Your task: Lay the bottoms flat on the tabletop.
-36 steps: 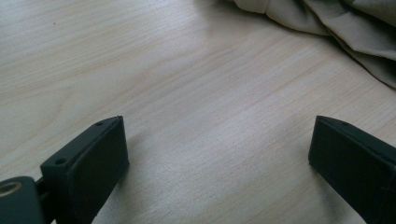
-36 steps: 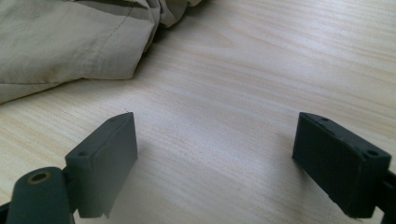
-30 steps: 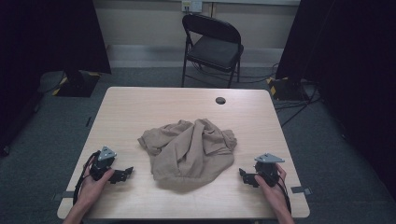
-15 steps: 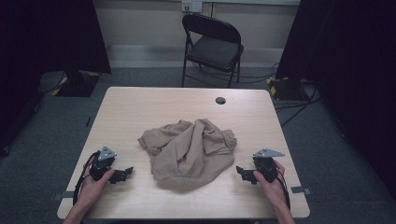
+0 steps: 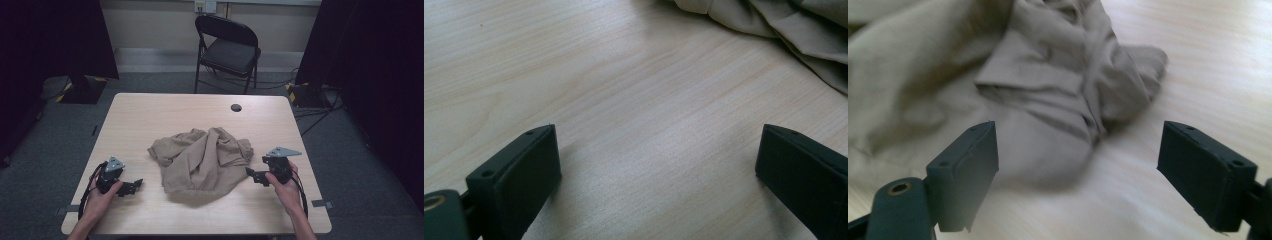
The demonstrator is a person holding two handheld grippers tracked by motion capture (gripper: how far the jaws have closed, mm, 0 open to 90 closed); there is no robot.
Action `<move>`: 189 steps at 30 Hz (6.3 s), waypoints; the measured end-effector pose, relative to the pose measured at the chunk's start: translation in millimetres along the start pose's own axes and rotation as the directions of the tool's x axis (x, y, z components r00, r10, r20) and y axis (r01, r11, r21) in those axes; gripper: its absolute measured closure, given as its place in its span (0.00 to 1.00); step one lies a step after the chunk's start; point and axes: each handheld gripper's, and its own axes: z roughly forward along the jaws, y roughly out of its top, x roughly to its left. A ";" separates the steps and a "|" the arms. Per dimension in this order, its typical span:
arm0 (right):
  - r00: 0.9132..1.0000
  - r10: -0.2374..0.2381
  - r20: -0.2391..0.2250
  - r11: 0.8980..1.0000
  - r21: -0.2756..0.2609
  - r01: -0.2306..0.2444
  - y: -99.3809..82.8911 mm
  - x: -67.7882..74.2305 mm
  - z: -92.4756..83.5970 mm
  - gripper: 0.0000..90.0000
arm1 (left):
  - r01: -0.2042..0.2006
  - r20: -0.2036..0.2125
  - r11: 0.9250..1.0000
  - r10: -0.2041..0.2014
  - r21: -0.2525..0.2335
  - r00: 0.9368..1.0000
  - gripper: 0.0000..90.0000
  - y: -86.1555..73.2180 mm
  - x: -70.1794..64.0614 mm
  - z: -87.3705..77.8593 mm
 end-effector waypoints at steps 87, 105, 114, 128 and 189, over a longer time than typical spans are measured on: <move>0.997 -0.036 -0.073 0.999 0.010 0.037 -36.2 20.4 -16.8 0.88 | 0.004 -0.002 1.000 -0.004 -0.004 1.000 0.04 -0.1 -0.5 0.2; 0.994 -0.019 -0.106 1.000 -0.022 0.017 -40.7 24.9 -32.6 0.27 | 0.004 -0.004 1.000 -0.004 -0.003 1.000 0.04 0.0 -0.7 0.3; 0.996 0.036 -0.079 0.986 -0.162 -0.048 -10.5 2.9 -48.8 0.27 | 0.003 -0.004 1.000 -0.003 -0.003 1.000 0.04 0.0 -0.6 0.2; 0.997 0.055 0.060 0.997 0.057 -0.059 -27.6 -21.4 22.1 0.16 | 0.014 0.004 0.999 -0.014 0.037 1.000 0.19 14.7 3.1 3.5; 0.995 0.018 0.094 0.998 0.057 -0.024 -38.1 -16.5 30.9 0.15 | 0.019 0.356 0.975 0.062 -0.221 0.933 0.91 141.9 -49.8 38.3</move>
